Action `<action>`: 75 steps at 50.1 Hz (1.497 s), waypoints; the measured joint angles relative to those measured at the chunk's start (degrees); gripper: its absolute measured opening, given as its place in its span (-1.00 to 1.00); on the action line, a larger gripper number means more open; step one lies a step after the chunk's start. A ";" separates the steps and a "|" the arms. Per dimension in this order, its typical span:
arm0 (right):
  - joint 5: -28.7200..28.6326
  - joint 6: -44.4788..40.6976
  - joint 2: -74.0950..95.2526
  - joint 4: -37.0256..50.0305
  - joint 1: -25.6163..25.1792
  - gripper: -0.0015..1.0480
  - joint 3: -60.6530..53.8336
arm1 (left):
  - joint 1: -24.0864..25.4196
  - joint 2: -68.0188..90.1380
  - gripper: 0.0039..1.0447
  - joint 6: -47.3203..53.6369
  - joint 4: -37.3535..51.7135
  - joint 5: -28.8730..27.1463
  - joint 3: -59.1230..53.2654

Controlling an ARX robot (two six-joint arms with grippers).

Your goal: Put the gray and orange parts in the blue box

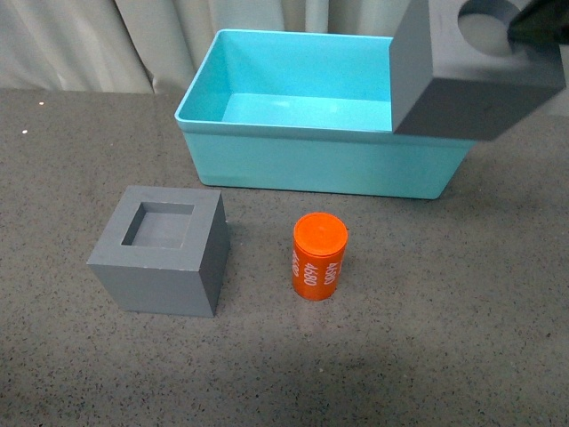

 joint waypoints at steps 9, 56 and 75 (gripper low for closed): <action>0.33 -0.15 11.54 -2.40 0.24 -0.67 13.33 | 0.00 0.00 0.88 0.00 0.00 0.02 0.00; 1.70 0.07 37.88 -12.74 -0.44 -0.67 34.38 | 0.00 0.00 0.88 0.02 0.00 0.02 0.00; 1.38 0.59 37.73 -10.51 -1.03 -0.14 34.18 | 0.00 0.00 0.88 0.02 0.00 0.02 0.00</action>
